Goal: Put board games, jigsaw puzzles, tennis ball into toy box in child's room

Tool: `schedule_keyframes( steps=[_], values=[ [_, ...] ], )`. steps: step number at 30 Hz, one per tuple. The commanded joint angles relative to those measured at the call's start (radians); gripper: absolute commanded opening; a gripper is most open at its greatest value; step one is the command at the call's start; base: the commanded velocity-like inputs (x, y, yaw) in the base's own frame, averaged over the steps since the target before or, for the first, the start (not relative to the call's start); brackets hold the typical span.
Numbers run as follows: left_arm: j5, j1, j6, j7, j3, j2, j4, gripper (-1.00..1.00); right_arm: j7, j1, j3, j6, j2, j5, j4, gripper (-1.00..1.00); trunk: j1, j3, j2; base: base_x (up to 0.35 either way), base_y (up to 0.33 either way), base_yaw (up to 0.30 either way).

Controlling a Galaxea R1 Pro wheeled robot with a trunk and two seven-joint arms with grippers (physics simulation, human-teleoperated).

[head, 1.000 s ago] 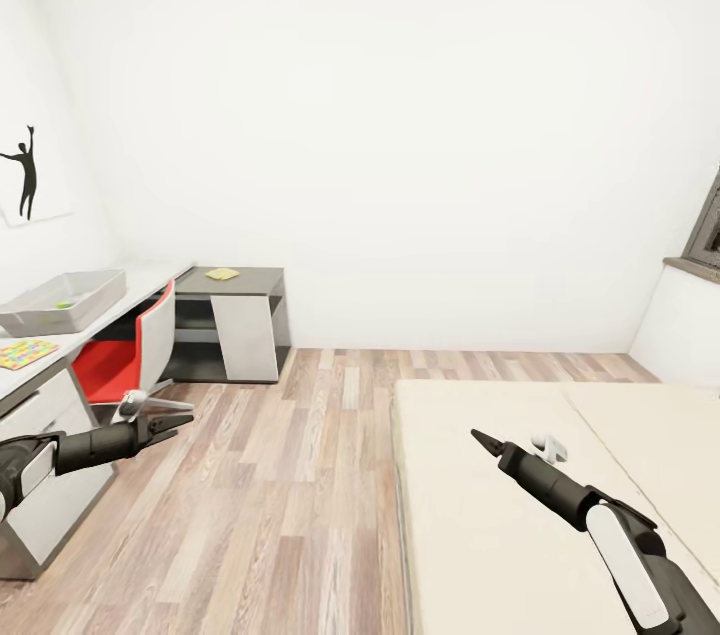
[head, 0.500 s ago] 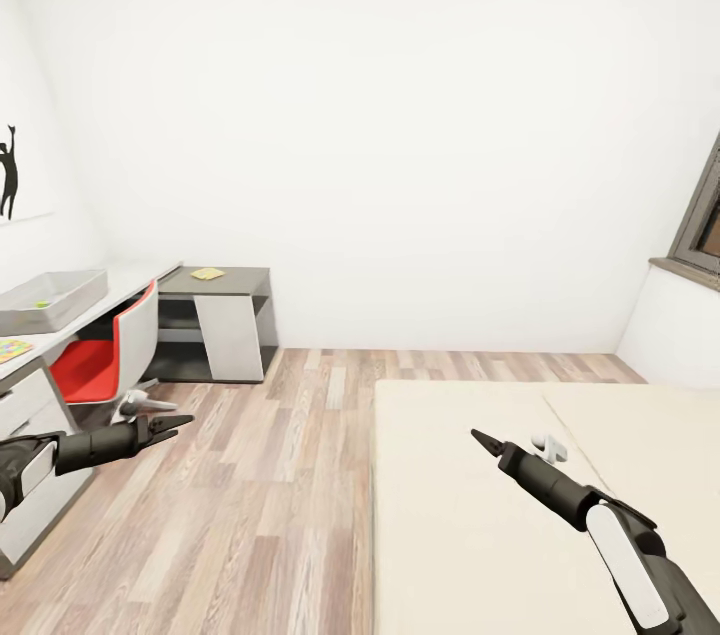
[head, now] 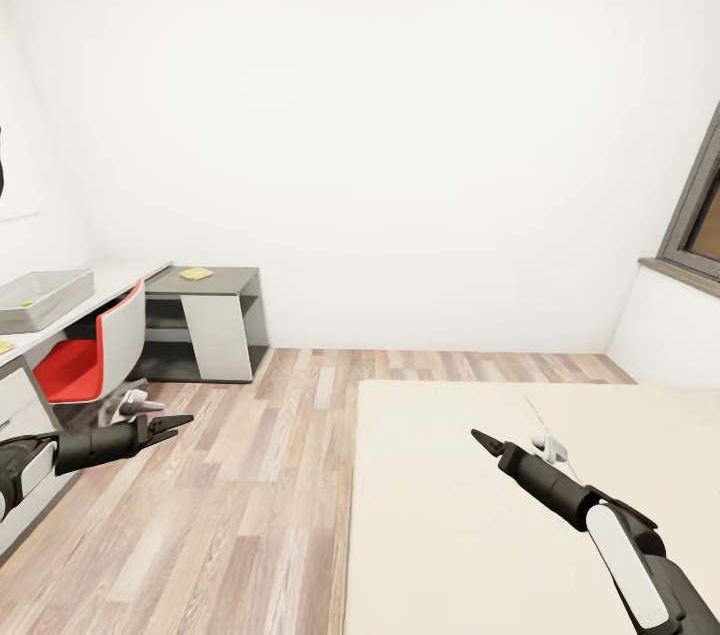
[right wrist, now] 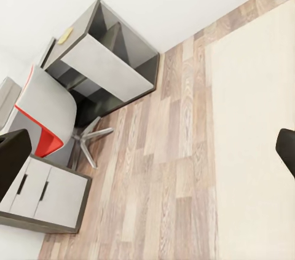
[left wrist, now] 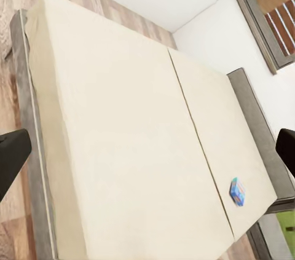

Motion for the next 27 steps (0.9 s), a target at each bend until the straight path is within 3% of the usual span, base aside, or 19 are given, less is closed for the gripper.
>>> schedule_keyframes(
  steps=[1,27],
  values=[
    [-0.004,0.0,0.01,-0.003,0.007,0.0,0.0,1.0,0.002,0.0,-0.002,0.007,0.0,-0.004,0.0,1.0,0.0,0.0,-0.001,0.0,-0.037,0.0],
    [-0.004,0.0,0.01,-0.004,0.007,0.0,0.0,1.0,0.001,0.0,-0.002,0.005,0.0,-0.004,0.001,1.0,0.0,0.0,-0.001,-0.007,-0.004,0.0]
  ],
)
